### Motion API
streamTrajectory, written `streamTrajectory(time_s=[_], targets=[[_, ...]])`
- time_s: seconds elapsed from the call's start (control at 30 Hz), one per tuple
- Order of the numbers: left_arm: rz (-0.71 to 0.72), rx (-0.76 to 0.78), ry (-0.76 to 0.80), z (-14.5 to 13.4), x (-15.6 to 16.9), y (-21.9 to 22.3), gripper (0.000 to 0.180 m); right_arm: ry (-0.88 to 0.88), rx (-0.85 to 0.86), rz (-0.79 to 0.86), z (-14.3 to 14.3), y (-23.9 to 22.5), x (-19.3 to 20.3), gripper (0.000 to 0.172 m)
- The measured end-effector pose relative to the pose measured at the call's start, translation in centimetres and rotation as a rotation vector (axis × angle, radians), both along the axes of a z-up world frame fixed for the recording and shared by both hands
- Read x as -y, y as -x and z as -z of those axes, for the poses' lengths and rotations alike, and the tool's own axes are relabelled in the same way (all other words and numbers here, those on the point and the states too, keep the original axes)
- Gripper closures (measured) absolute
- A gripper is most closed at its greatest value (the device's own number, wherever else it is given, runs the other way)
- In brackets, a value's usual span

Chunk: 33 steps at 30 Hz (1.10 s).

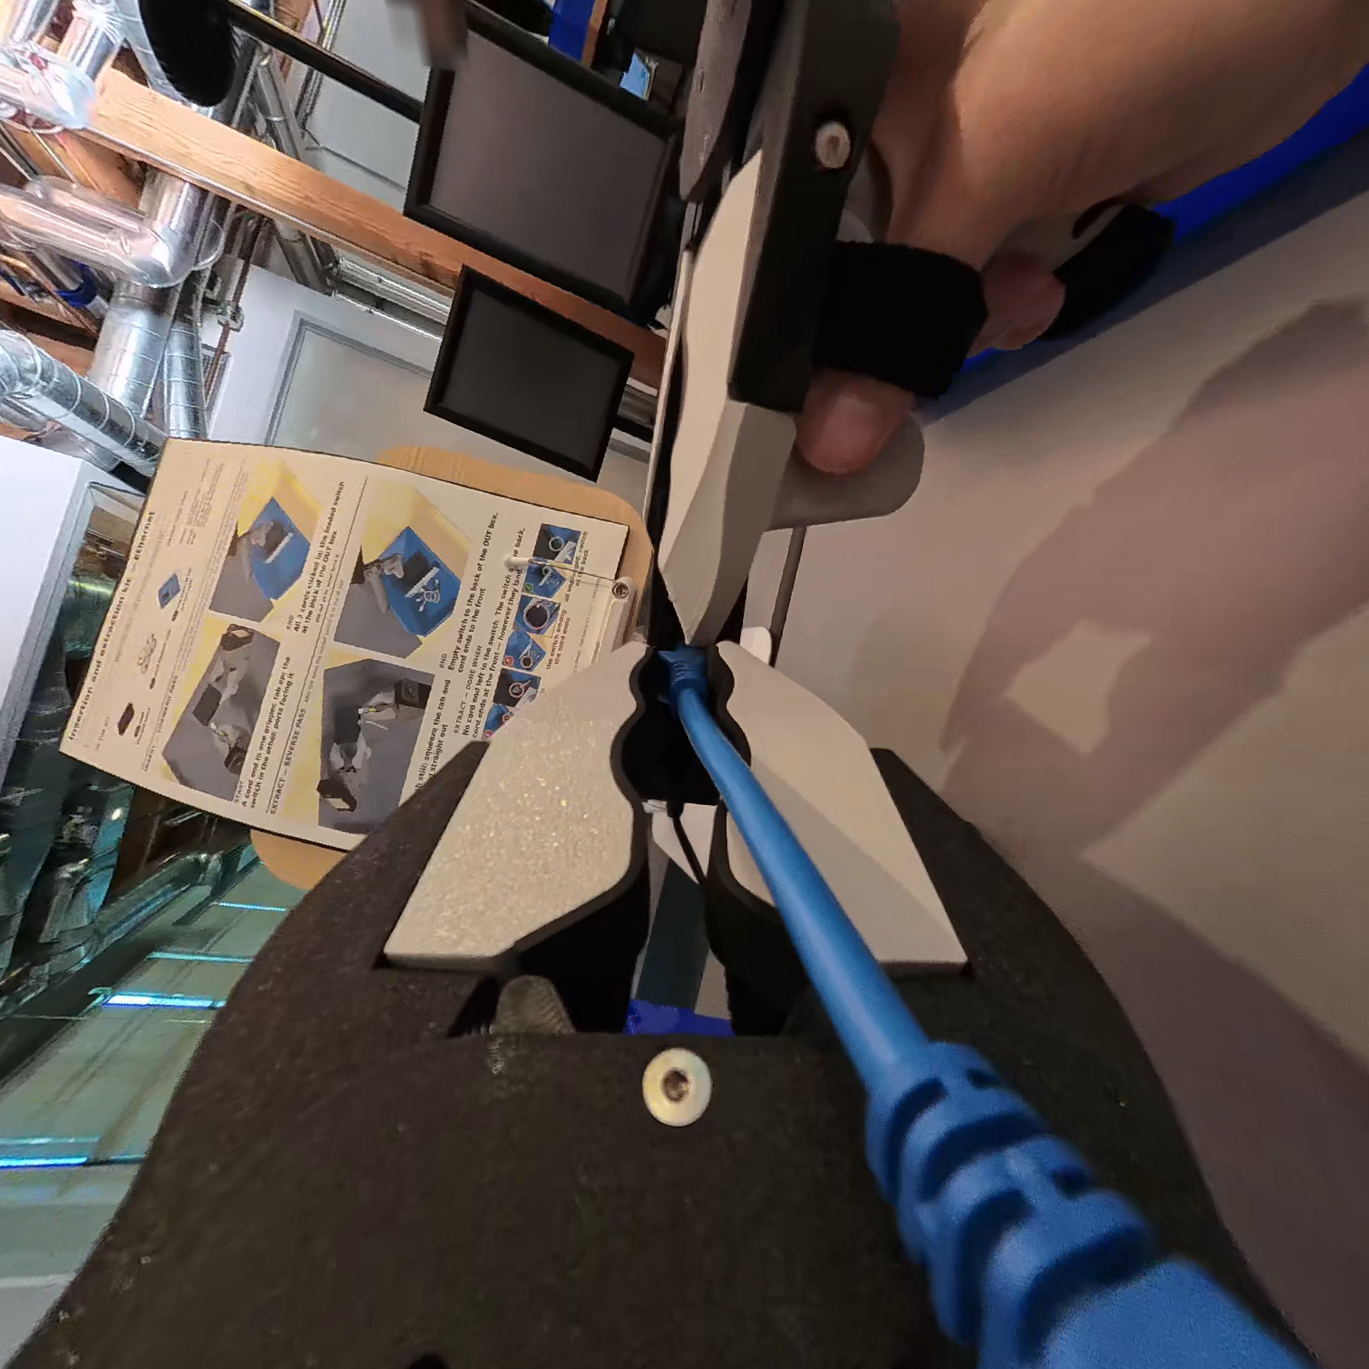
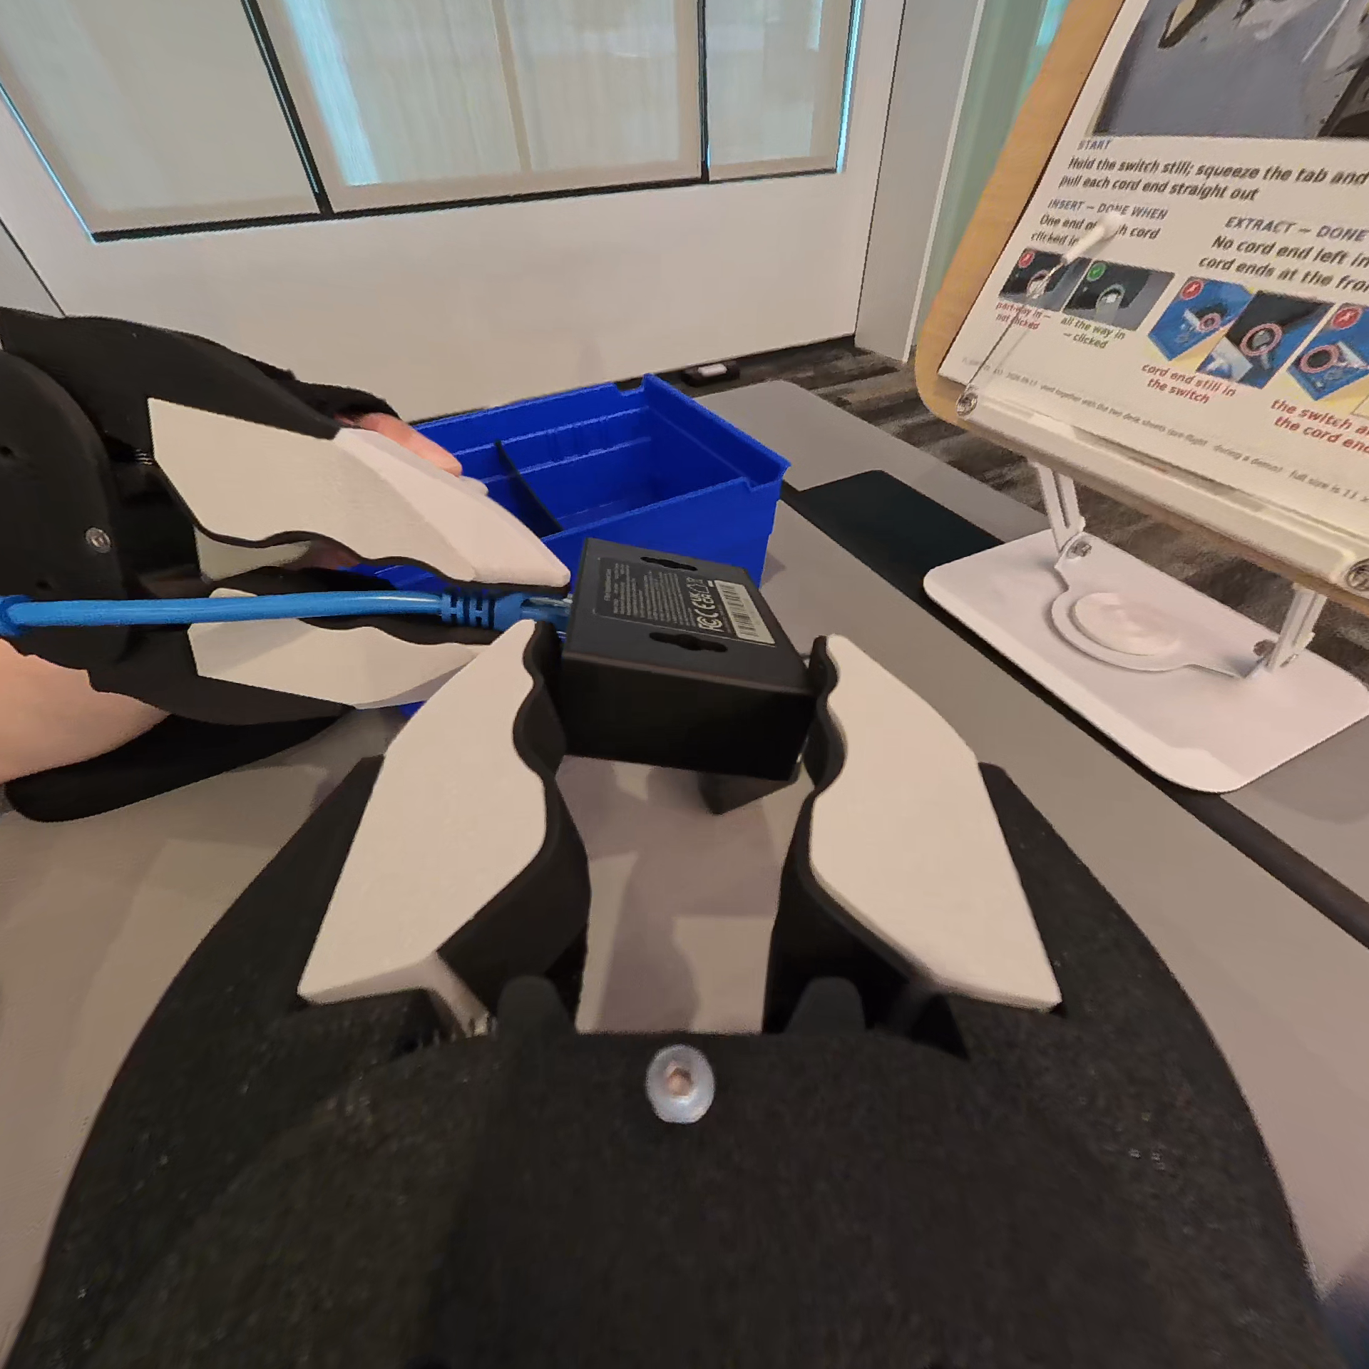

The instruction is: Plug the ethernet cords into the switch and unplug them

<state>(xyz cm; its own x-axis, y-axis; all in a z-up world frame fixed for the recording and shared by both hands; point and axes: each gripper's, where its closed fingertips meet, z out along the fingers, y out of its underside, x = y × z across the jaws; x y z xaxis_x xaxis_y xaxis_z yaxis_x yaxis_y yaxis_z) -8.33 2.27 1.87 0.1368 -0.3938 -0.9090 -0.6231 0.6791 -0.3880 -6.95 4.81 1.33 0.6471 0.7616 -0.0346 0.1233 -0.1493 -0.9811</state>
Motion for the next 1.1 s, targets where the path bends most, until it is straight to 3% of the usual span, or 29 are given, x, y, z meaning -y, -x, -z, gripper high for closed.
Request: streamTrajectory(time_s=[0.37, 0.47, 0.67, 0.87, 1.1], targets=[[-0.054, -0.032, -0.022, 1.2, -0.5, -0.3, 0.169, 0.059, -0.073, -0.039, 1.1, -0.2, -0.7, 0.108], [-0.054, -0.024, 0.001, 1.2, -0.5, -0.6, 0.169, -0.017, 0.013, -0.028, 0.8, -0.7, -0.7, 0.108], [-0.010, 0.039, -0.083, 0.1, -0.1, -0.5, 0.166, -0.032, -0.004, 0.009, -0.4, -0.7, -0.3, 0.109], [0.084, 0.036, 0.054, 0.0, 0.3, -0.5, 0.166, -0.070, 0.014, -0.001, -1.0, -0.4, 0.1, 0.109], [0.048, 0.061, 0.165, 0.0, -0.5, -0.1, 0.154, -0.111, -0.031, 0.024, -1.9, -0.9, 0.0, 0.109]])
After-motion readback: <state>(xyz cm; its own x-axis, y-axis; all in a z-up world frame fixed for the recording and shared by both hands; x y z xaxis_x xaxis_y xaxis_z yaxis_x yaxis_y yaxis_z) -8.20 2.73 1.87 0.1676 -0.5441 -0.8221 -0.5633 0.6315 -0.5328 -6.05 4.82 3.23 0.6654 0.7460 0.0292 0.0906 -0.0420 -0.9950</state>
